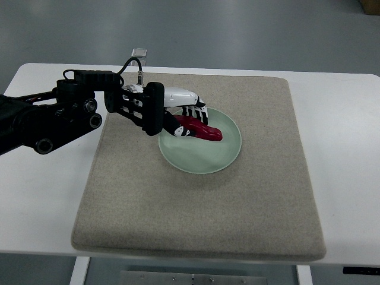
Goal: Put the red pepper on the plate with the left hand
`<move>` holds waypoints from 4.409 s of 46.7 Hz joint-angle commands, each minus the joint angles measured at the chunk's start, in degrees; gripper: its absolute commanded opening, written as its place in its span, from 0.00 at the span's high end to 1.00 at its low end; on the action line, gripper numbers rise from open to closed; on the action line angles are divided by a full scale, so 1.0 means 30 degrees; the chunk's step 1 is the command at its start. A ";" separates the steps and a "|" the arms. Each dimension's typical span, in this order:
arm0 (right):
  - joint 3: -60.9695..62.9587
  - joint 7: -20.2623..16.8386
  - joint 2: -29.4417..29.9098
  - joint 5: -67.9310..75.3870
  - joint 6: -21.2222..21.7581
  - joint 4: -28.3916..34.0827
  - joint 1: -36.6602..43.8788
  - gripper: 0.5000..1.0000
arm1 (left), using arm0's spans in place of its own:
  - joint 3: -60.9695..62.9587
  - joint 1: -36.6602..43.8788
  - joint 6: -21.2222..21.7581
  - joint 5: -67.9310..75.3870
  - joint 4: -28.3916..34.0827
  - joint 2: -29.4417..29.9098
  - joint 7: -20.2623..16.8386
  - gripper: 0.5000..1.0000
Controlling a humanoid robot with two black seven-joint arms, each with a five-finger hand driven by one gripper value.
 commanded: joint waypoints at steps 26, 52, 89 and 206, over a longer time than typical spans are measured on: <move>0.0000 -0.0002 0.0000 0.0006 0.0000 0.0006 -0.0001 0.14 | 0.0014 0.0358 -0.0001 0.0006 0.0127 -0.0318 0.0030 0.53; 0.0000 -0.0002 0.0000 0.0006 0.0000 0.0006 -0.0001 0.14 | -0.0279 0.0212 0.0145 -0.0140 0.2264 -0.0494 0.0059 0.53; 0.0000 -0.0002 0.0000 0.0006 0.0000 -0.0023 -0.0001 0.14 | -0.0191 0.0154 0.4364 -0.3565 0.8270 -0.0465 -0.0058 0.07; 0.0000 -0.0002 0.0000 0.0006 0.0000 0.0007 -0.0001 0.14 | -0.1832 0.0827 -0.1905 -3.6234 1.4336 -0.1402 -0.0087 0.02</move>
